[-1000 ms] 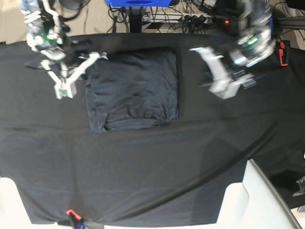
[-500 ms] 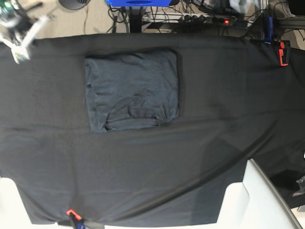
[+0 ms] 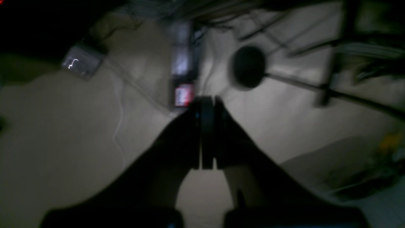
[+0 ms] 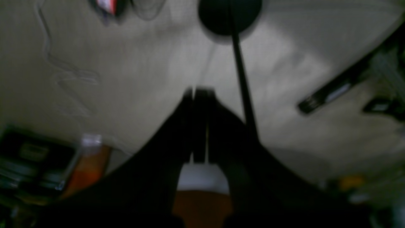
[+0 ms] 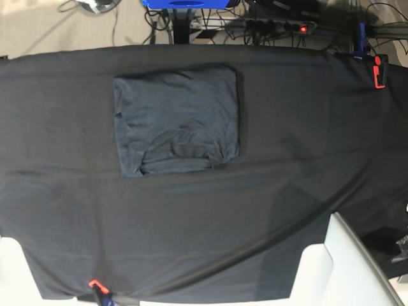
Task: Fold the T-shirt properly
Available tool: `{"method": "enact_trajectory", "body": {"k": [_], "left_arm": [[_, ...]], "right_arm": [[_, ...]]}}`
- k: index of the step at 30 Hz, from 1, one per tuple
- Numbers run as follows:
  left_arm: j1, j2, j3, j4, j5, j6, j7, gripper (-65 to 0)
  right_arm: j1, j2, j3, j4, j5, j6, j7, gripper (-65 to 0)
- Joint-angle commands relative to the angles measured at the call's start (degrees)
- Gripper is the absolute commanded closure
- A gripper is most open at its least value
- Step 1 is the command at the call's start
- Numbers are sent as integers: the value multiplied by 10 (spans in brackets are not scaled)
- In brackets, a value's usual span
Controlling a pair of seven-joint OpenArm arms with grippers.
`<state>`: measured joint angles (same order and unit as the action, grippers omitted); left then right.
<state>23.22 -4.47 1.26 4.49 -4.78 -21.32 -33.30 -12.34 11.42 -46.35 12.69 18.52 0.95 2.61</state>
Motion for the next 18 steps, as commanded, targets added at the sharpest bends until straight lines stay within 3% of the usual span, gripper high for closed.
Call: {"method": "enact_trajectory", "body": {"k": [1,3,5,9,13,18], "left_arm": [[-16,-3,5,-30,-5,4,-16,0],[-56,-2,20,-45,-4,30,-14,0],[-78,-6,49,-44,-5,45,14,0],[-124,-12,86,-44,-5,48,90,0],[-146,-12,111,-44,-5,48,96,0],[-167,-9,107,-44,-7,48,100,0]], "right_arm": [[12,-1,-15,-83,2,-9,58,0],[30,-15,-24,-127,2,-10,159,0],[28,-15,-23,-127,3,-10,205,0],[5,-5,52,-75,4,-12,208,0],[-19,-17,163,-39,2,-12,208,0],[-18,-24,191,-41,2,-12,208,0]]}}
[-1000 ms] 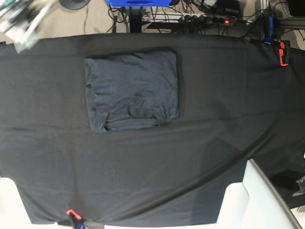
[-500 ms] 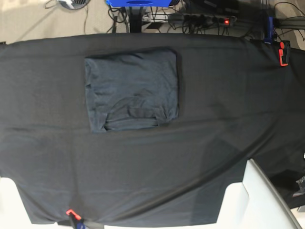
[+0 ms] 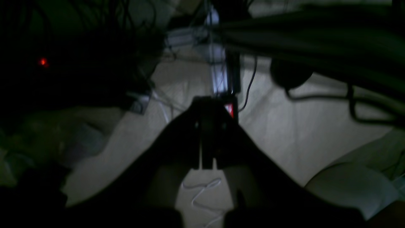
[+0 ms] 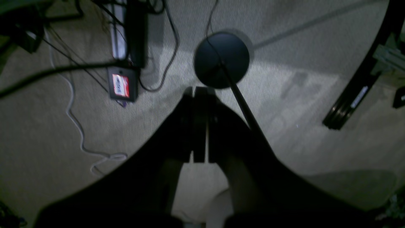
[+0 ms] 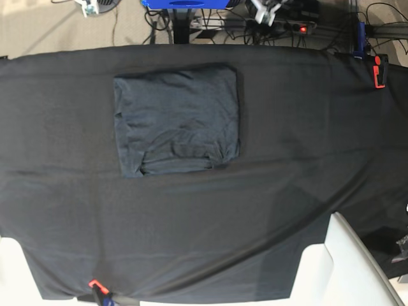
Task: Fold the T-shirt properly
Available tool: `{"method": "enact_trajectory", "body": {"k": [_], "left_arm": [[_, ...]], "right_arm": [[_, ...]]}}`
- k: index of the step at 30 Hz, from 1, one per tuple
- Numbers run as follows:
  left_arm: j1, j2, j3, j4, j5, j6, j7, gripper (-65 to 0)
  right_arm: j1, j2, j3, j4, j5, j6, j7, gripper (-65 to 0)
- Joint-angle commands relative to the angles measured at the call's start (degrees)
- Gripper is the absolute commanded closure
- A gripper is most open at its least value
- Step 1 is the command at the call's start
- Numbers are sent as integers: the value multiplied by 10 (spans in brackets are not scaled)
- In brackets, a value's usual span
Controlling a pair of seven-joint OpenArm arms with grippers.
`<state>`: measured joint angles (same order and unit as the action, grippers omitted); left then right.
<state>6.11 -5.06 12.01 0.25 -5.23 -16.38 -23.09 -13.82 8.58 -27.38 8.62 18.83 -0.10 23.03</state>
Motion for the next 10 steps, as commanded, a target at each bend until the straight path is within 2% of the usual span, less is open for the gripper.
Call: {"method": "enact_trajectory", "body": {"k": [1,10], "left_arm": [[4,-3,-3,-1,-3,-2,-2,0],[8,0,-2,-3,-4,-1,-1,0]], "right_arm": [[-3,4,1,-1,-1,-1,4,0],[7,4,1,-3,-1,-1,4,0]]}}
